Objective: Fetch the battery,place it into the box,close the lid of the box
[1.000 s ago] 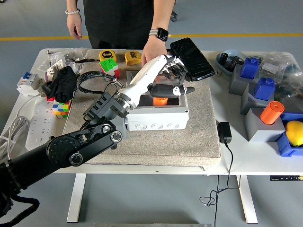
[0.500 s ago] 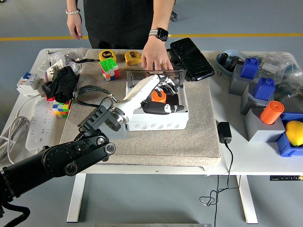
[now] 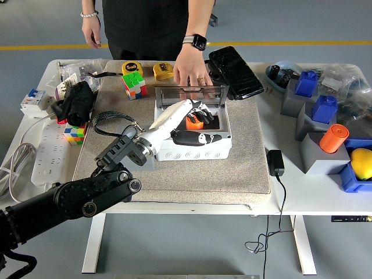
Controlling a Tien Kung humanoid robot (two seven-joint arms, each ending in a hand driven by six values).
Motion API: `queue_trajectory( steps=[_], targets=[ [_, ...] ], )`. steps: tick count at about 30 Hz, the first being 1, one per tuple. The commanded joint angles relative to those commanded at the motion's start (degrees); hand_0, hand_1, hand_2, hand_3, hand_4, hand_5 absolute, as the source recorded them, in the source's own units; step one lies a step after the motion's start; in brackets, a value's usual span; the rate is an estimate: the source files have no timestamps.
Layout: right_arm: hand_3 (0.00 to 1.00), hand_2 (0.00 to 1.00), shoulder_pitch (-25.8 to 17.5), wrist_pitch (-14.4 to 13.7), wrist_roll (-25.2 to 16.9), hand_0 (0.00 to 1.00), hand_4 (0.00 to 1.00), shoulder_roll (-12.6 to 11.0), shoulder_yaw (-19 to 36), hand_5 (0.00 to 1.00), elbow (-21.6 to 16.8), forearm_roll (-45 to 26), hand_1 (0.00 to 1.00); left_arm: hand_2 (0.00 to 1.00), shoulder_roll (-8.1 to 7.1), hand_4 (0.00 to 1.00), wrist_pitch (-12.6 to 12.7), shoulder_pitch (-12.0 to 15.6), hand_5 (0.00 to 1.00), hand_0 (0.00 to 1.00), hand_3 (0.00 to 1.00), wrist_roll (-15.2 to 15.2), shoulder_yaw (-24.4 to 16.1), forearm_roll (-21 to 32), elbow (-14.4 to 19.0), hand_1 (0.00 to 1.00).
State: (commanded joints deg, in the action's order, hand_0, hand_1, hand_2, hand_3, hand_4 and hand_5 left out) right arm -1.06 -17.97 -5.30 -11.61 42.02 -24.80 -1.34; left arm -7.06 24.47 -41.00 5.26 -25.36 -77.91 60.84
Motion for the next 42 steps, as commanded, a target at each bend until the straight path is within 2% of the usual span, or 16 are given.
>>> queue_trajectory(
  steps=[1,11,12,13,30,37,42],
  targets=[
    [0.543,0.589,0.01,-0.02,-0.01,0.591,0.978,-0.01,0.00,0.566,0.00,0.00,0.600,0.520,-0.03,0.958,0.02,0.03,0.411,0.559,0.523,0.04,0.00,0.04,-0.27,0.556],
    [0.543,0.589,-0.10,-0.02,-0.02,0.591,0.978,-0.05,0.06,0.566,-0.05,0.09,0.600,0.519,-0.59,0.956,0.27,0.50,0.409,0.537,0.522,0.09,-0.49,-0.22,-1.83,0.558],
    [0.543,0.589,-0.09,-0.05,-0.04,0.591,0.978,-0.06,0.09,0.566,-0.08,0.12,0.600,0.519,-0.79,0.956,0.24,0.61,0.409,0.537,0.522,0.01,-0.53,-0.38,-1.78,0.558],
    [0.542,0.589,-0.07,-0.08,-0.05,0.591,0.978,-0.07,0.15,0.567,-0.12,0.19,0.601,0.520,-0.93,0.954,0.23,0.68,0.407,0.491,0.522,-0.04,-0.60,-0.50,-1.71,0.556],
    [0.543,0.589,-0.15,-0.26,-0.11,0.590,0.978,-0.09,0.75,0.565,-0.37,0.67,0.600,0.519,-4.55,0.952,0.01,2.57,0.402,0.472,0.522,-0.99,-3.21,-2.38,0.42,0.553],
    [0.543,0.588,-0.13,-0.25,-0.09,0.591,0.977,-0.12,0.66,0.565,-0.40,0.69,0.600,0.518,-4.57,0.950,0.06,2.83,0.397,0.469,0.522,-0.67,-4.40,-2.11,3.40,0.553],
    [0.543,0.588,-0.11,-0.25,-0.03,0.591,0.977,-0.08,0.69,0.565,-0.39,0.66,0.600,0.518,-3.49,0.950,0.05,2.16,0.397,0.469,0.522,-0.75,-3.57,-1.96,5.56,0.553]
  ],
)
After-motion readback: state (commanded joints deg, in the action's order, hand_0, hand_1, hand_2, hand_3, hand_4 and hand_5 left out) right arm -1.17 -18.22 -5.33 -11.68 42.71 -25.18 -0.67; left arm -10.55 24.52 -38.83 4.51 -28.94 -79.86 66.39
